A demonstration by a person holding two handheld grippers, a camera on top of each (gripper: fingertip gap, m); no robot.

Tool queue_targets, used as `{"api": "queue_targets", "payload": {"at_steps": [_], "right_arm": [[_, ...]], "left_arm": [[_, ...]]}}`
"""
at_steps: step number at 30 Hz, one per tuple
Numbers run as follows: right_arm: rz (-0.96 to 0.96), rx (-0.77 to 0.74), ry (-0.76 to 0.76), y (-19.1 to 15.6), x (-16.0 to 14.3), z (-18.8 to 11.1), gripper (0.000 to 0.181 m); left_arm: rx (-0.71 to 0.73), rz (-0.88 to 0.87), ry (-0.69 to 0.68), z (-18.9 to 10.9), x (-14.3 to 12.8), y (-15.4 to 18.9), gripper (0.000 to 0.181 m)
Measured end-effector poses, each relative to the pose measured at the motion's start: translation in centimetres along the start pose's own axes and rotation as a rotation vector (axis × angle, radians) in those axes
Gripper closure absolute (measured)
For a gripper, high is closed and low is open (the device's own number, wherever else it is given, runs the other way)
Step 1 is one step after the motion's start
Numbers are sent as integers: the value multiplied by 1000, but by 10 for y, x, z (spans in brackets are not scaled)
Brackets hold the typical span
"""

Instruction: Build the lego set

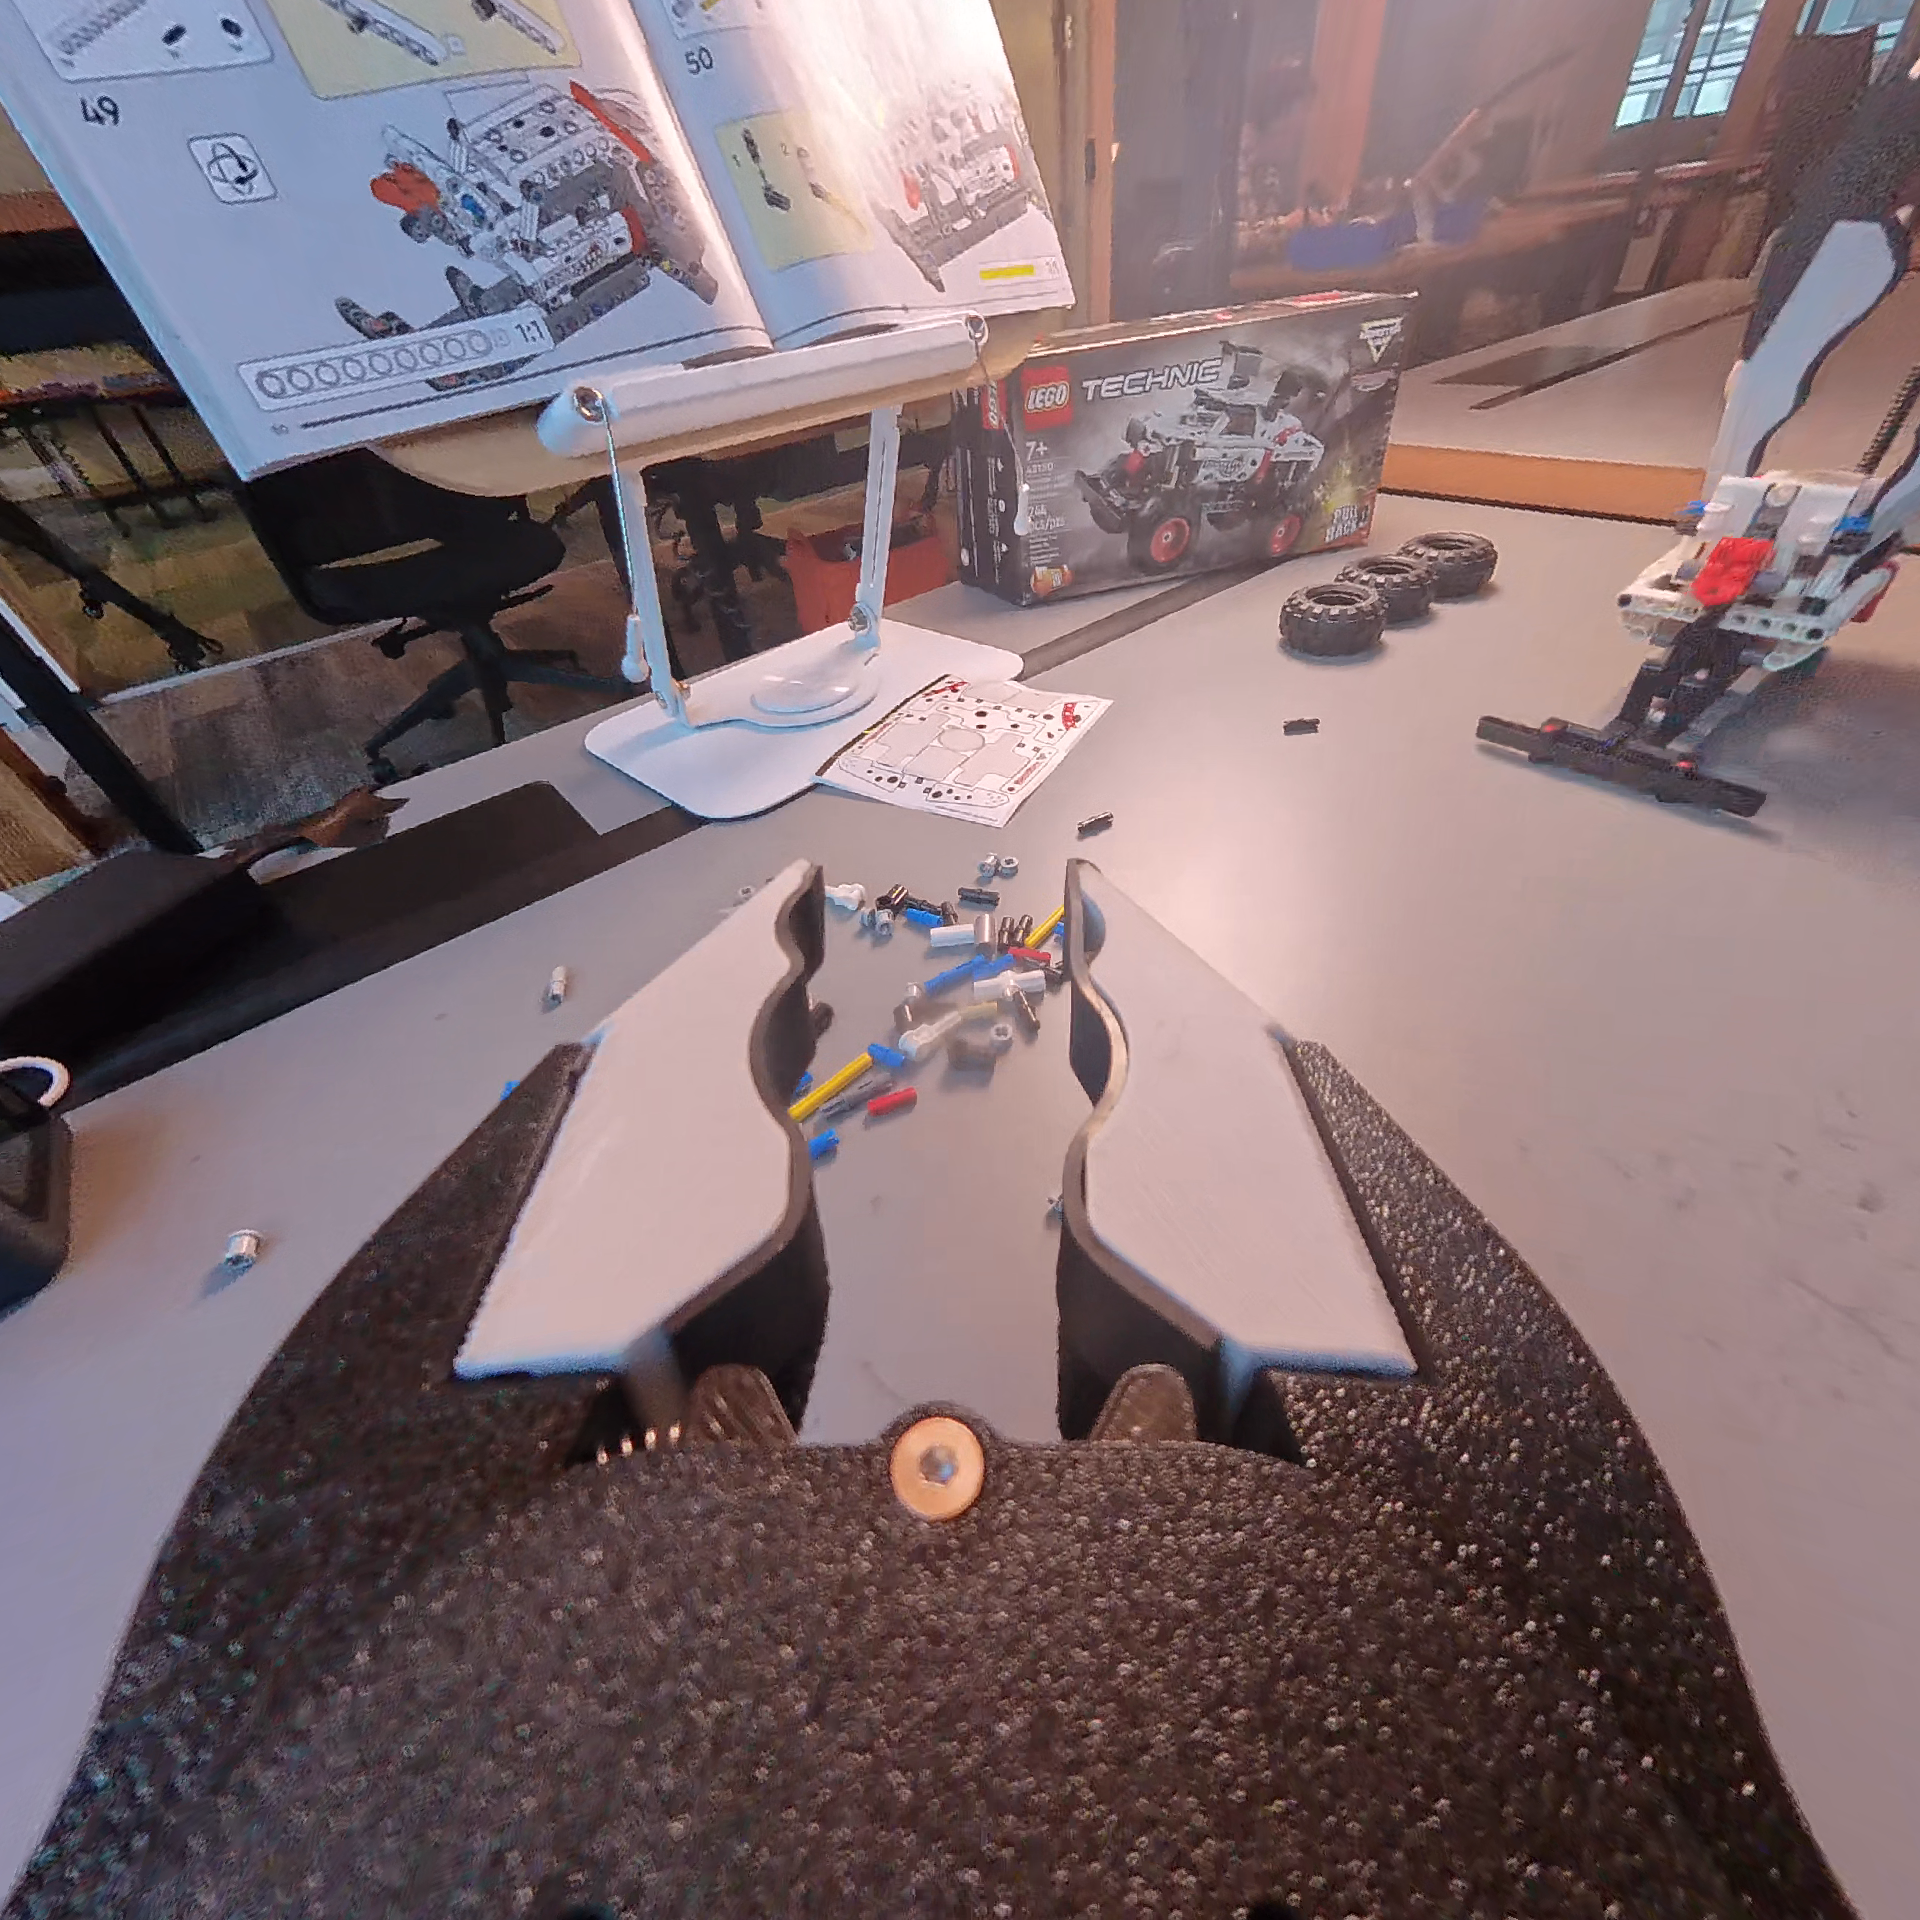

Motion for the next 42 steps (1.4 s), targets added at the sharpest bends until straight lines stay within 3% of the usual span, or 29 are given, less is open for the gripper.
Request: {"api": "queue_targets", "payload": {"at_steps": [3,7,17,23,31,36,42], "right_arm": [[33,-35,-3,7,-3,3,133],[106,-88,105,15,3,-23,123],[366,-411,734,58,70,-130,124],[687,-595,1095,119,93,-175,139],[1072,-713,1381,204,126,-191,149],[1125,-823,1461,240,149,-193,152],[1120,-891,1442,282,165,-198,158]], "left_arm": [[5,0,-15,3,-3,0,136],[5,10,-22,4,-4,1,136],[-14,20,-18,3,-2,5,137],[-19,20,-18,4,-2,6,138],[-4,19,-3,-1,0,3,138],[6,7,2,-3,-1,-1,139],[-10,-6,-15,0,-5,-1,139]]}}
Point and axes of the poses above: each gripper's, where its closed fingertips meet, z out along the fingers, x out of its top, y = z × x across the jaws, the point moved 2 cm from there along -z, back along the fingers, and after that the axes turned 13 degrees about -y, right-handed, at the moved point
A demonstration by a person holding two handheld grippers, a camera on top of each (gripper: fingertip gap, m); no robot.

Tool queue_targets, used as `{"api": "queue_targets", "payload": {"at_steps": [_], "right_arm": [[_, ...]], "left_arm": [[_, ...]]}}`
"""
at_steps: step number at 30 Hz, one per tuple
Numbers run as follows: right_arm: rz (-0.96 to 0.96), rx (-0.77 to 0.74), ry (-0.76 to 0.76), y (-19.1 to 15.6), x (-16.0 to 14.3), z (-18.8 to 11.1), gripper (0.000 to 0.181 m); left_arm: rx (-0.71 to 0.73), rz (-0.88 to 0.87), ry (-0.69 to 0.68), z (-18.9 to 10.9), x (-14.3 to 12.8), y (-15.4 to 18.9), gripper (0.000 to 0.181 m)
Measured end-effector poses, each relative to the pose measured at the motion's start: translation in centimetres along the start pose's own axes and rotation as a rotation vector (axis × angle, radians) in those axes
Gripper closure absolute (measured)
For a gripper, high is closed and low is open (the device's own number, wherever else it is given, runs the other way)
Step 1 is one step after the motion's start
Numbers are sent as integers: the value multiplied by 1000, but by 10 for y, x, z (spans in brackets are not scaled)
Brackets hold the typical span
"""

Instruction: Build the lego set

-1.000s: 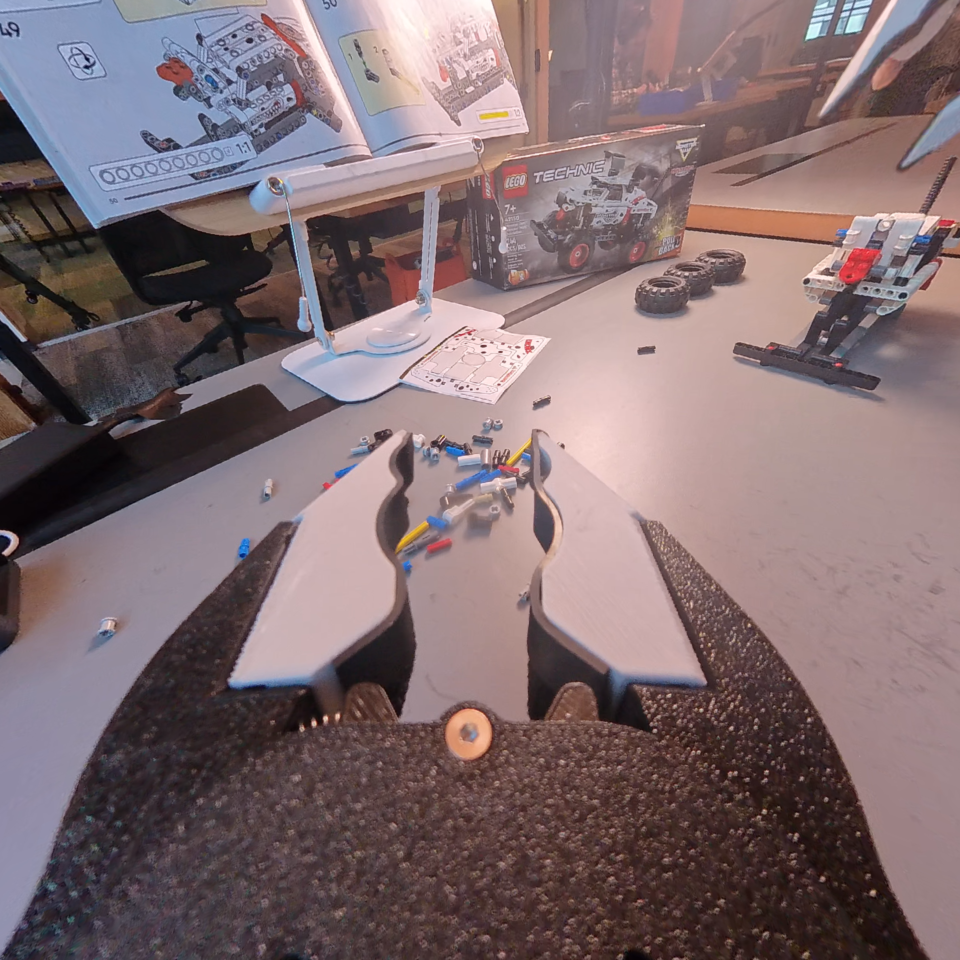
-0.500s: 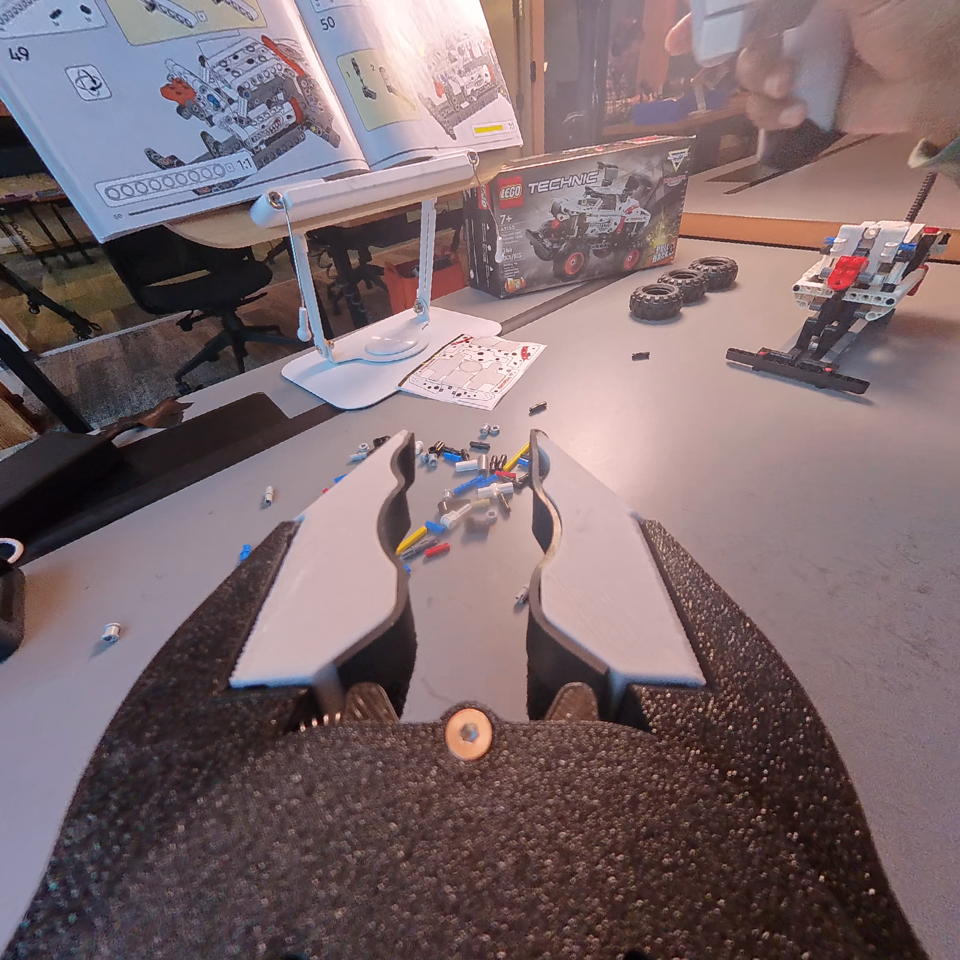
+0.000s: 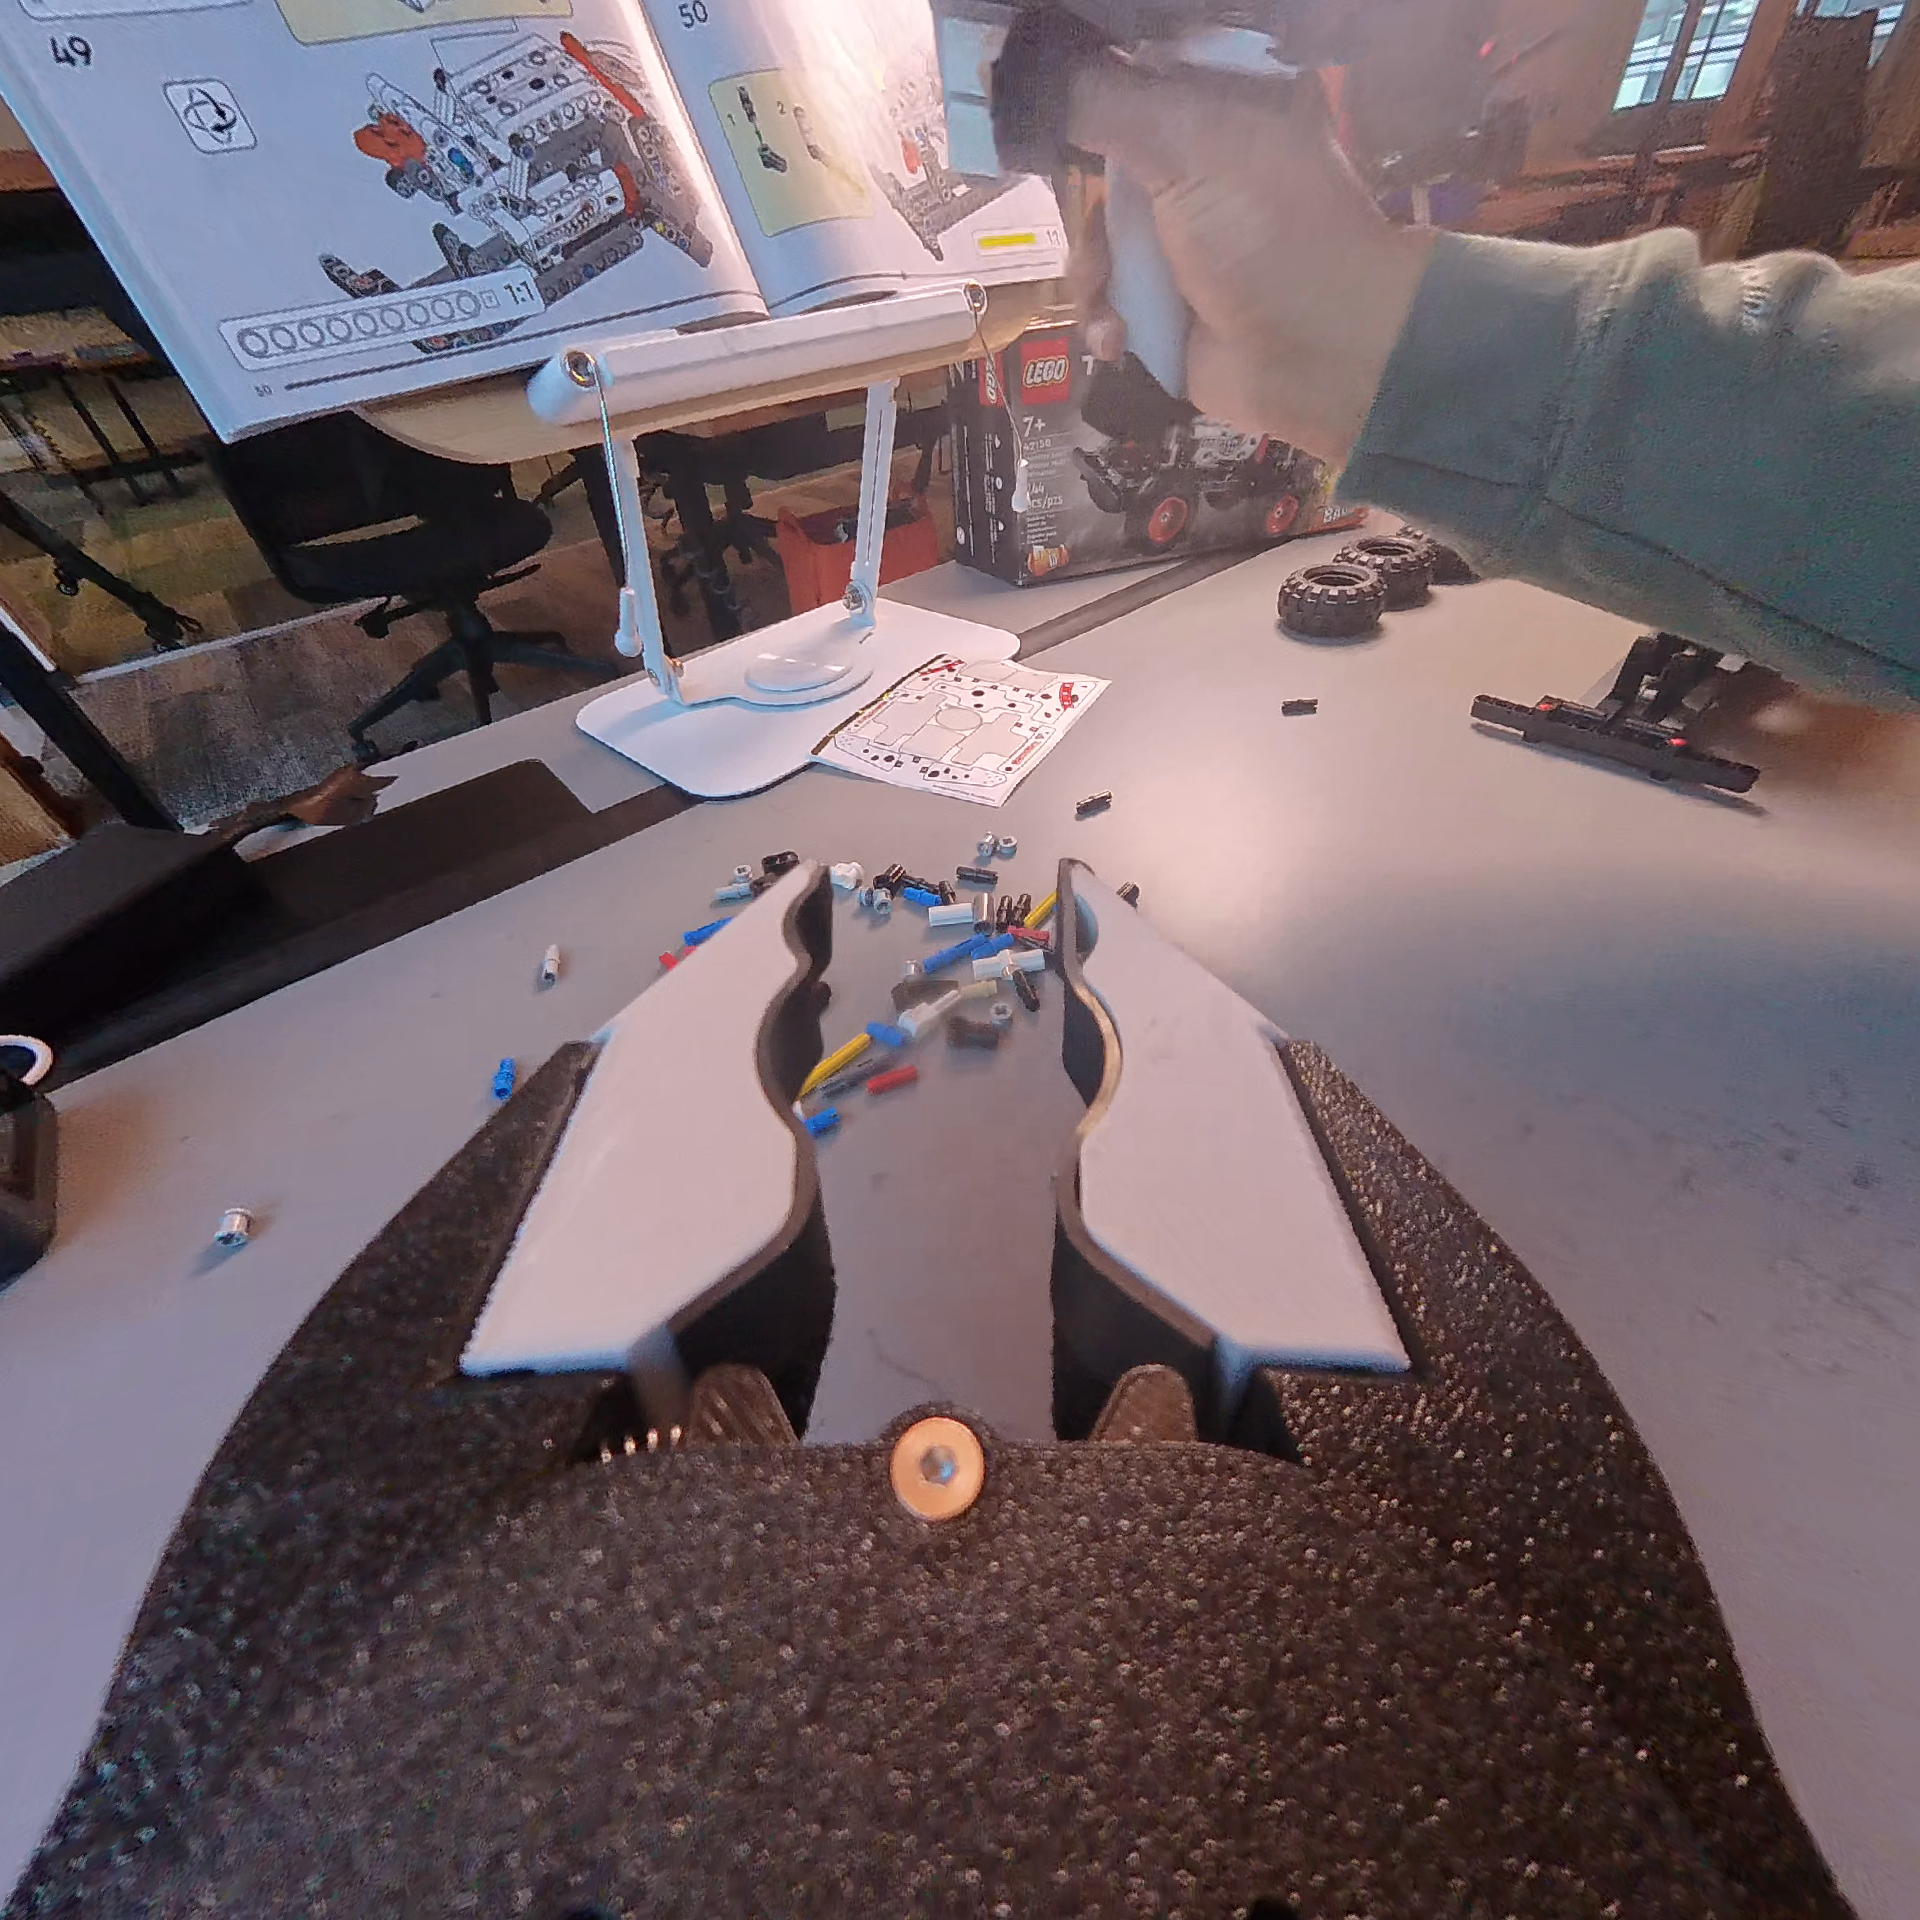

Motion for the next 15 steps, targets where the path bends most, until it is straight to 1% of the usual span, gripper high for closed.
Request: {"api": "queue_targets", "payload": {"at_steps": [4,8,12,15], "right_arm": [[-49,-9,-3,-1,8,19,159],[-75,-6,-7,-4,12,26,160],[-72,6,-9,-7,9,22,160],[-47,44,-17,-14,3,7,160]], "left_arm": [[-4,-5,-12,2,-3,0,139],[-7,-17,-13,2,-3,-2,139],[-2,-28,-22,3,-6,-5,139],[34,-52,-47,4,-9,-13,139]]}}
Point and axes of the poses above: each gripper's, where its closed fingertips meet, z out along the fingers, x out of its top, y = z × x across the jaws, the point moved 2 cm from there along -z, back along the fingers, and after that the axes turned 13 degrees about -y, right-handed, at the moved point
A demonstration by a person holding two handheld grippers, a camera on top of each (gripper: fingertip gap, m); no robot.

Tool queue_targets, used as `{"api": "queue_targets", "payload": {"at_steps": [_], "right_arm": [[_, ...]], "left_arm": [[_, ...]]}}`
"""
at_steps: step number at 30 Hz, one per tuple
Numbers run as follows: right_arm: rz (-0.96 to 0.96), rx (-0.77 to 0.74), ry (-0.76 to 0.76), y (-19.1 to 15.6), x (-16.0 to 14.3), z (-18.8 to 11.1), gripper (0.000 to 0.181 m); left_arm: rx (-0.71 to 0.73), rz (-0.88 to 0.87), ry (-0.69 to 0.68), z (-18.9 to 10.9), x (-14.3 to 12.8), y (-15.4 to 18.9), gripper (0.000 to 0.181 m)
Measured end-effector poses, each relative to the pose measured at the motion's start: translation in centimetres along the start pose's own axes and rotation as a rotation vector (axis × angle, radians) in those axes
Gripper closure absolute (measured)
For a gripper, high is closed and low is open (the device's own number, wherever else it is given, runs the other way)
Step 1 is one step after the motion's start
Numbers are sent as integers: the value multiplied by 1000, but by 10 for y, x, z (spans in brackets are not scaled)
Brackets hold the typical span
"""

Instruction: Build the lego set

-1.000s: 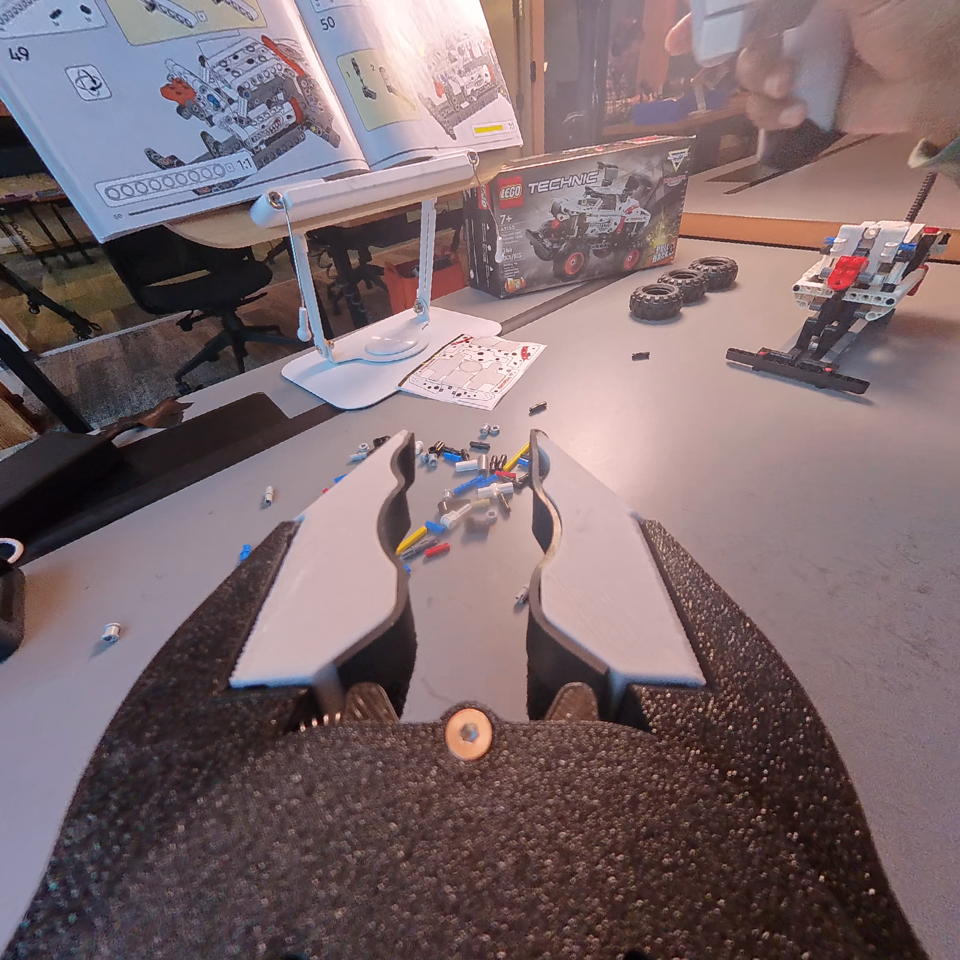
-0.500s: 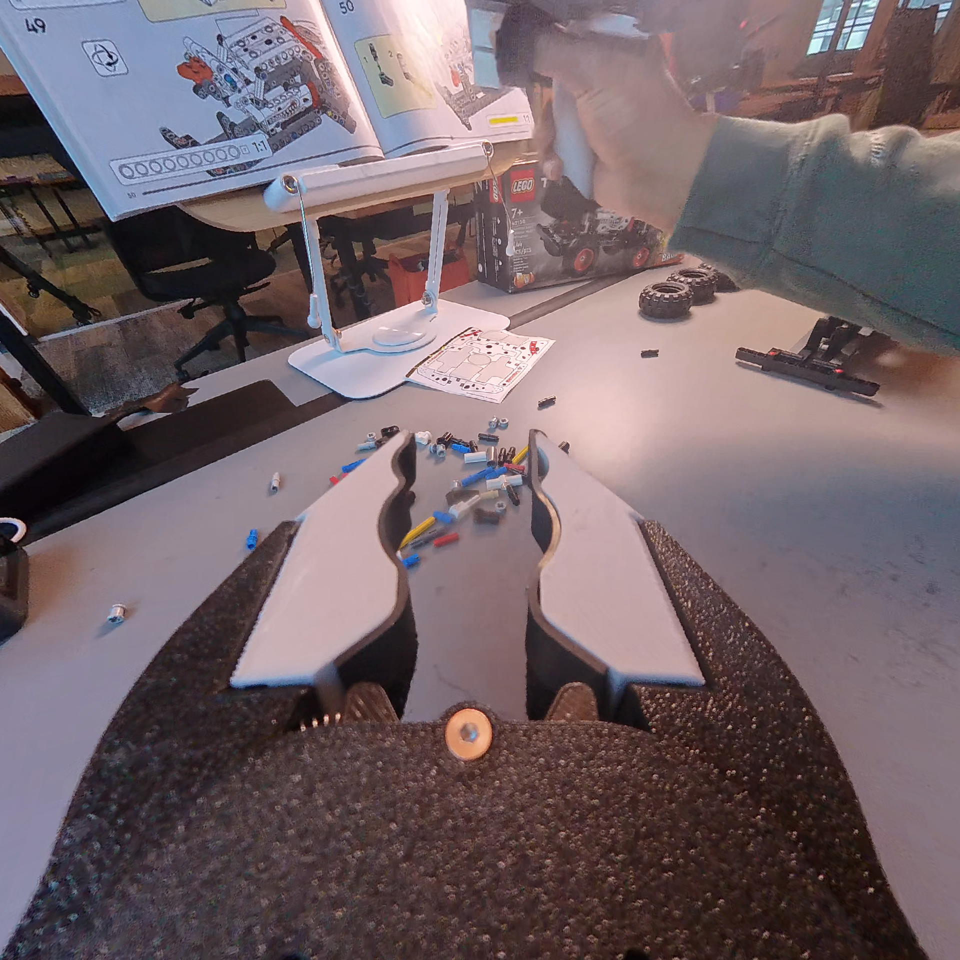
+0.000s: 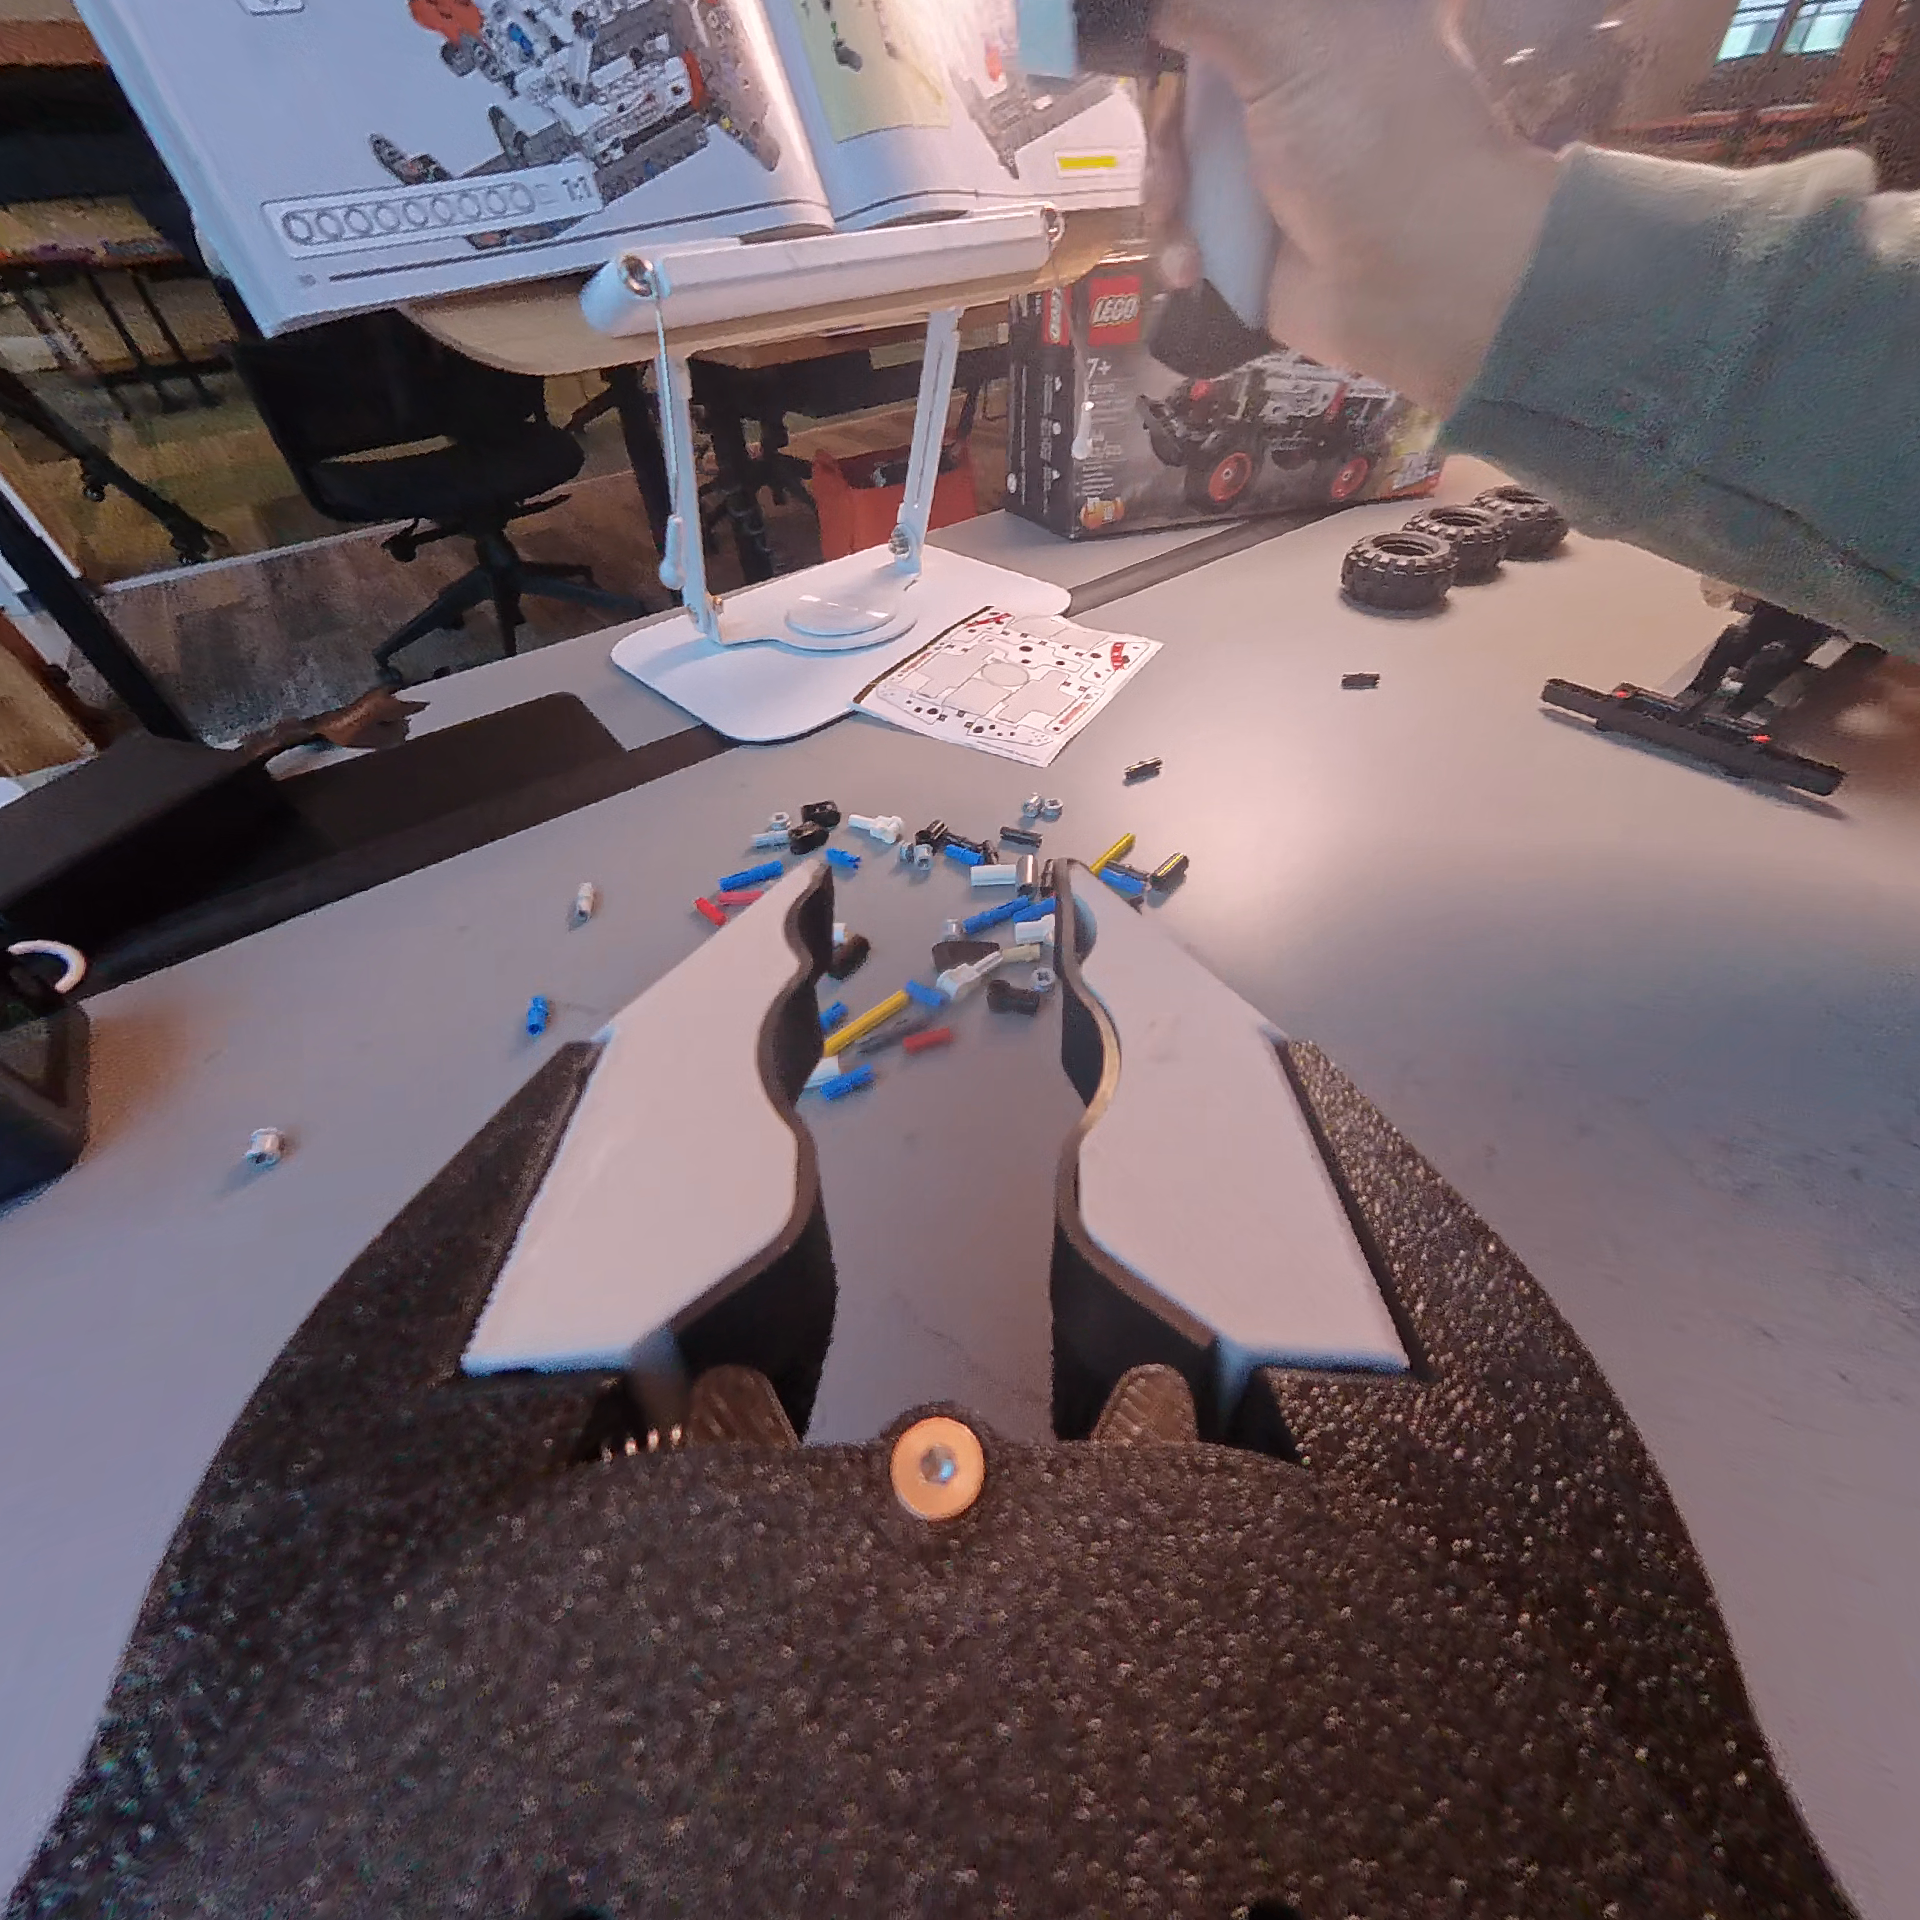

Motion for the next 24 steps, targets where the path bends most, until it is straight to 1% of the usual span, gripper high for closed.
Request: {"api": "queue_targets", "payload": {"at_steps": [2,4,7,9,12,14,17,20,22,24], "right_arm": [[10,43,-6,-11,-5,-19,160],[26,76,-35,-22,-15,-45,159],[71,141,-149,-42,-42,-97,158],[93,220,-247,-62,-63,-137,154],[58,278,-356,-83,-97,-194,153],[21,283,-380,-89,-117,-218,153],[-4,279,-358,-90,-136,-231,154],[-20,313,-349,-92,-138,-233,155],[-50,307,-330,-91,-138,-234,155],[-51,307,-336,-90,-142,-236,155]], "left_arm": [[27,-35,-23,1,-4,-8,141],[54,-63,-54,2,-9,-15,142],[77,-58,-129,8,-19,-18,144],[79,-28,-176,13,-24,-16,145],[14,60,-235,26,-28,-1,148],[-47,85,-263,38,-27,8,151],[-75,90,-310,58,-23,8,156],[-90,61,-383,78,-22,-4,162],[-101,46,-401,83,-20,-11,164],[-114,4,-371,83,-11,-17,169]]}}
Point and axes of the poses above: each gripper's, where its closed fingertips meet, z out along the fingers, x out of its top, y = z × x across the jaws, the point moved 2 cm from there along -z, back along the fingers, and after that the axes turned 13 degrees about -y, right-handed, at the moved point
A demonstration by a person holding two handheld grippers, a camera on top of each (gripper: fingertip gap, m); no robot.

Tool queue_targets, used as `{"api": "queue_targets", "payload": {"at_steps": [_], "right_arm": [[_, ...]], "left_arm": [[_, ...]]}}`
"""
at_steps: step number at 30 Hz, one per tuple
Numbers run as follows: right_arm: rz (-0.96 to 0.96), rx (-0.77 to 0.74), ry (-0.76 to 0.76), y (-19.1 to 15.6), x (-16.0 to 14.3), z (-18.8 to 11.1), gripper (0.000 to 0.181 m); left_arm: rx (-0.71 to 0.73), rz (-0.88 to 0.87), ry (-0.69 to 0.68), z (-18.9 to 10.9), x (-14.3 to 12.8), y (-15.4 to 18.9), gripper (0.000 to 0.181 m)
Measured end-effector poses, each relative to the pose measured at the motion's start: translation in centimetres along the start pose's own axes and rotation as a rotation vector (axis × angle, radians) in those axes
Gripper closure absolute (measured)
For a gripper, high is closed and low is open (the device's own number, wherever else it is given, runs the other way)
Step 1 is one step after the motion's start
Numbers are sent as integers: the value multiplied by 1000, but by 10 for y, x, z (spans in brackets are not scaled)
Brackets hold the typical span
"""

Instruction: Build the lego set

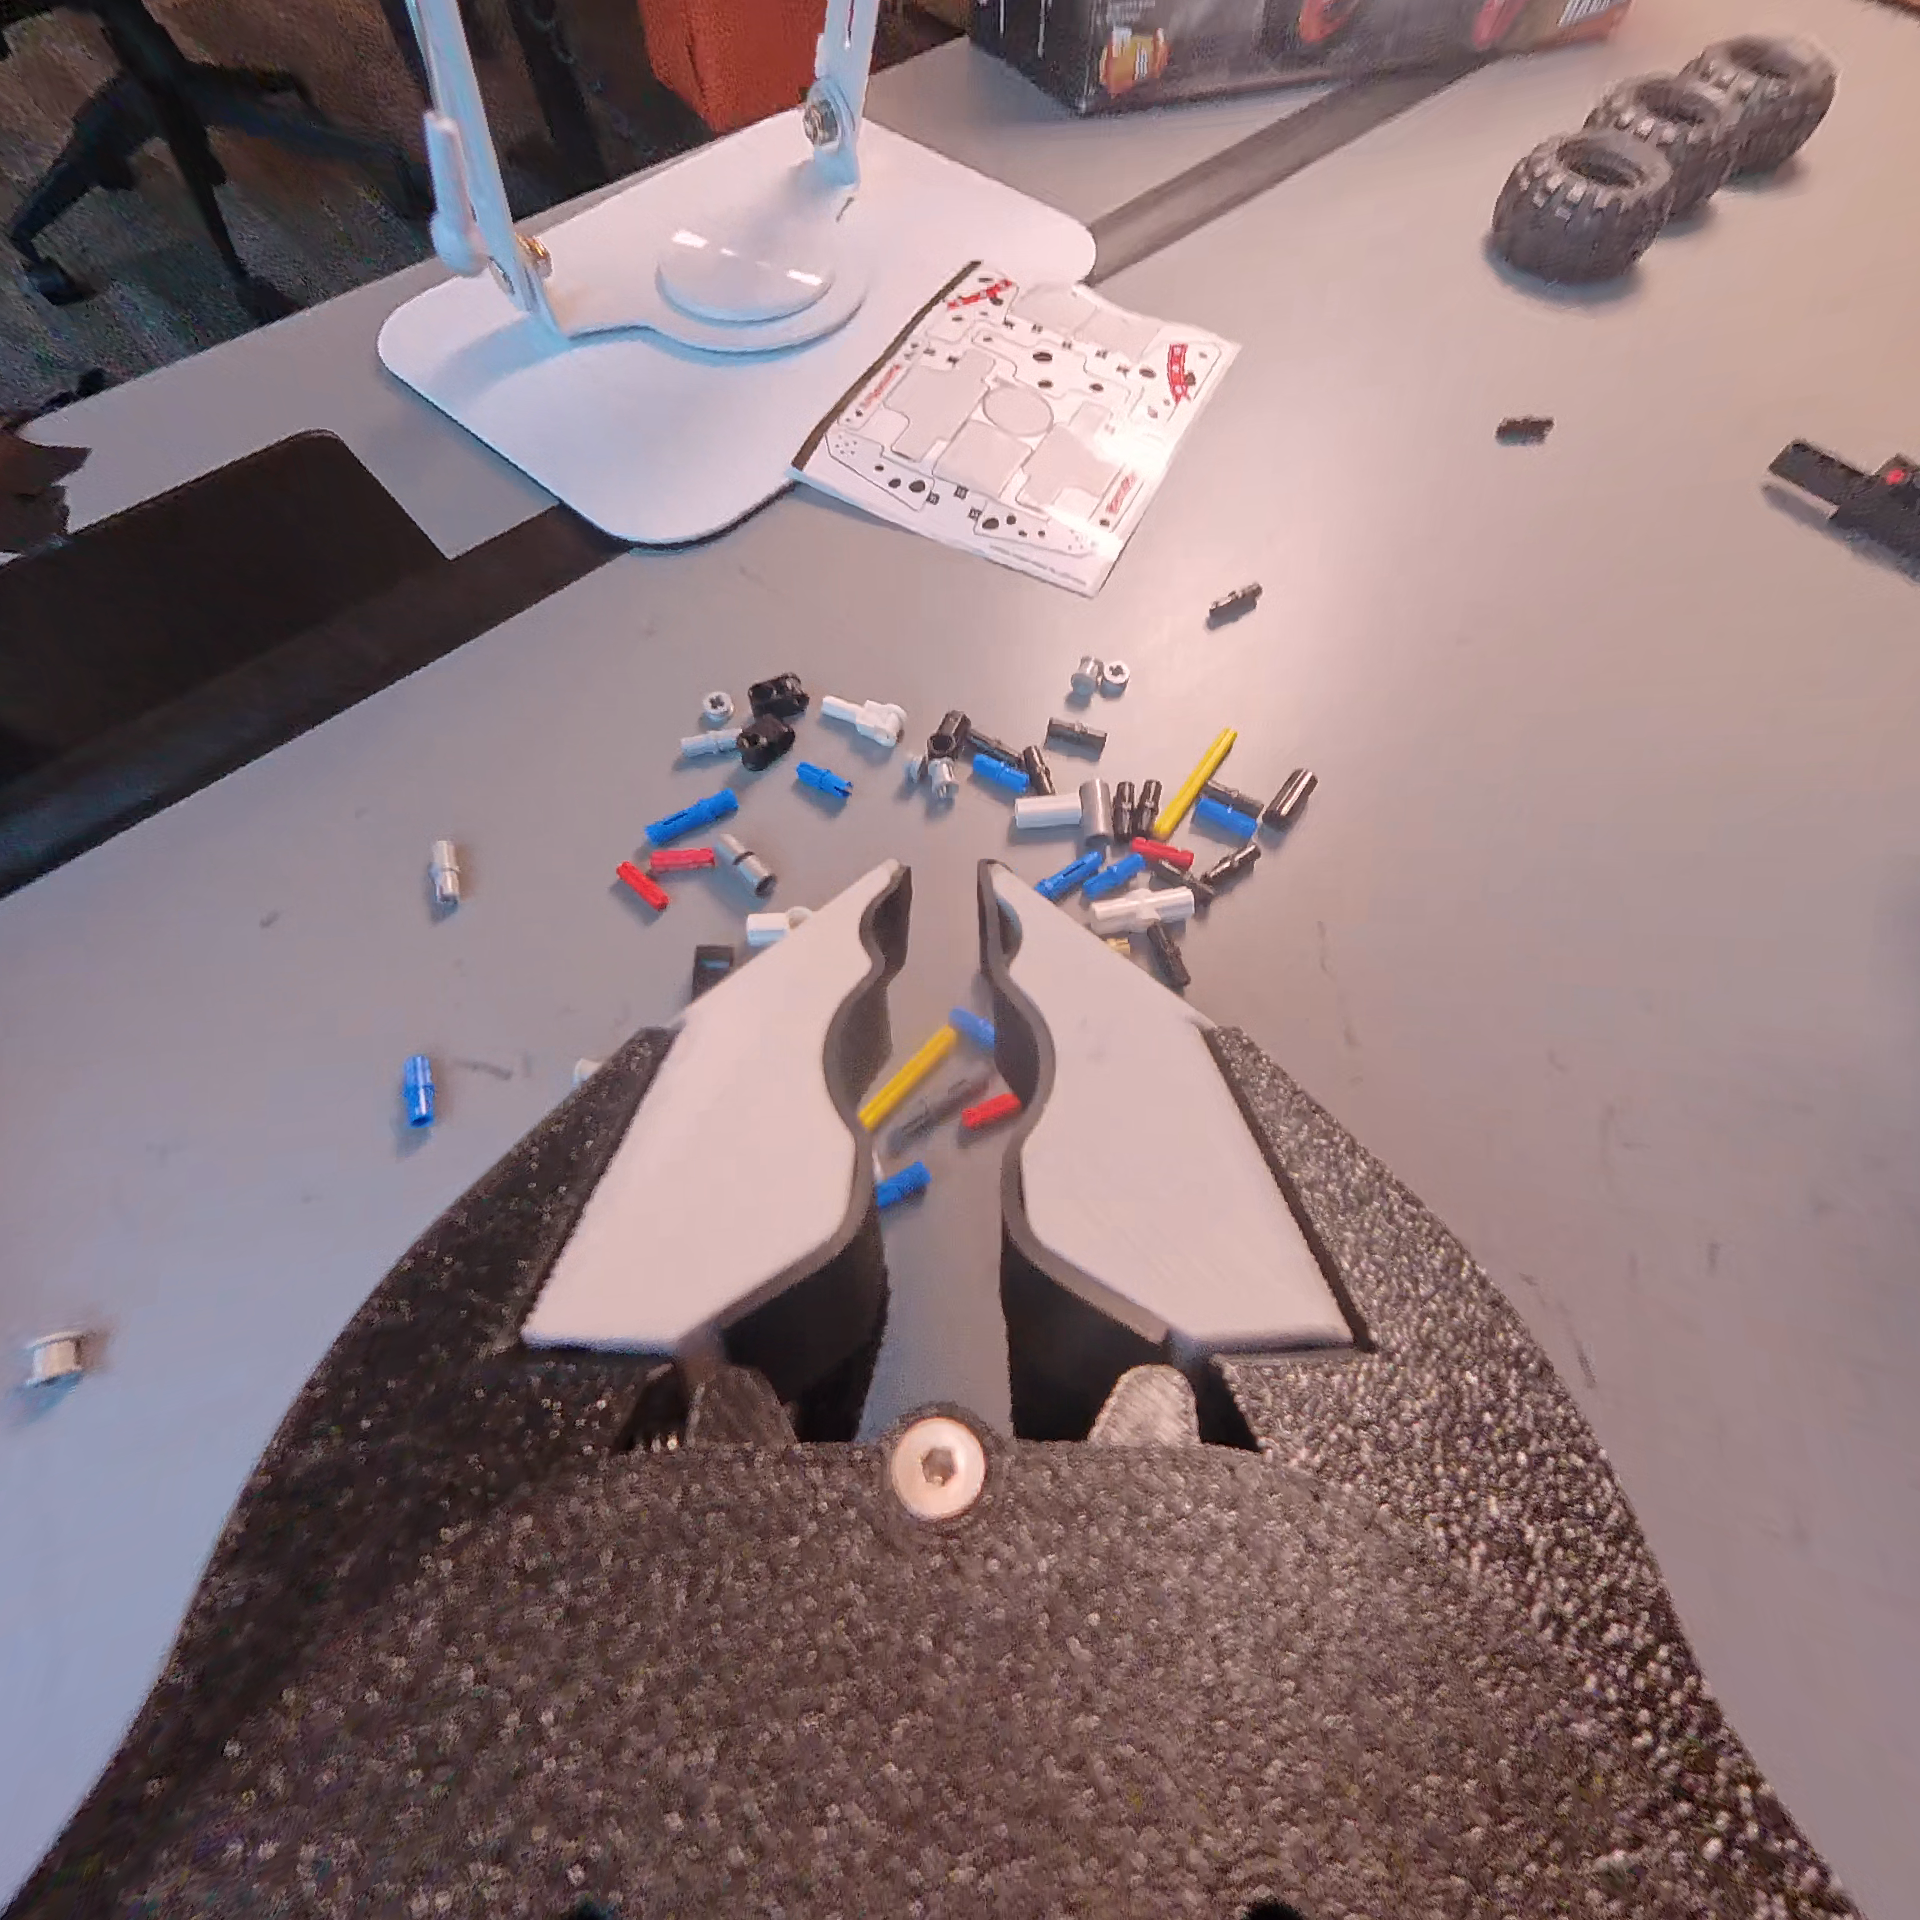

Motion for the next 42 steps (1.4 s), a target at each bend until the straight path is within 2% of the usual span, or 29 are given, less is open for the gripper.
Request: {"api": "queue_targets", "payload": {"at_steps": [3,5,12,27,31,33,35,38,40,42], "right_arm": [[40,29,25,-1,5,-4,156],[48,40,34,-2,7,-5,156],[47,23,27,4,7,-9,156],[59,33,-8,5,1,-5,157],[46,30,-6,4,1,-6,158],[38,28,-9,5,1,-6,157],[28,30,-23,5,-2,-4,157],[-3,83,-78,-1,-12,3,163],[-53,101,-116,-2,-13,13,173],[-128,131,-187,-1,-11,28,174]], "left_arm": [[-143,25,-16,2,9,15,180],[-172,73,-70,11,9,26,179],[-149,81,-198,44,7,34,170],[-119,114,-246,53,6,35,175],[-93,169,-195,42,11,36,177],[-149,218,-133,22,18,52,177],[-247,277,-115,0,12,83,177],[-352,378,-182,-18,-24,135,177],[-372,416,-229,-22,-48,155,176],[-409,416,-247,-26,-60,168,176]]}}
Point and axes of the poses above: each gripper's, where its closed fingertips meet, z out along the fingers, x out of its top, y = z × x across the jaws, the point moved 2 cm from there along -z, back along the fingers, and after that the axes turned 13 degrees about -y, right-handed, at the moved point
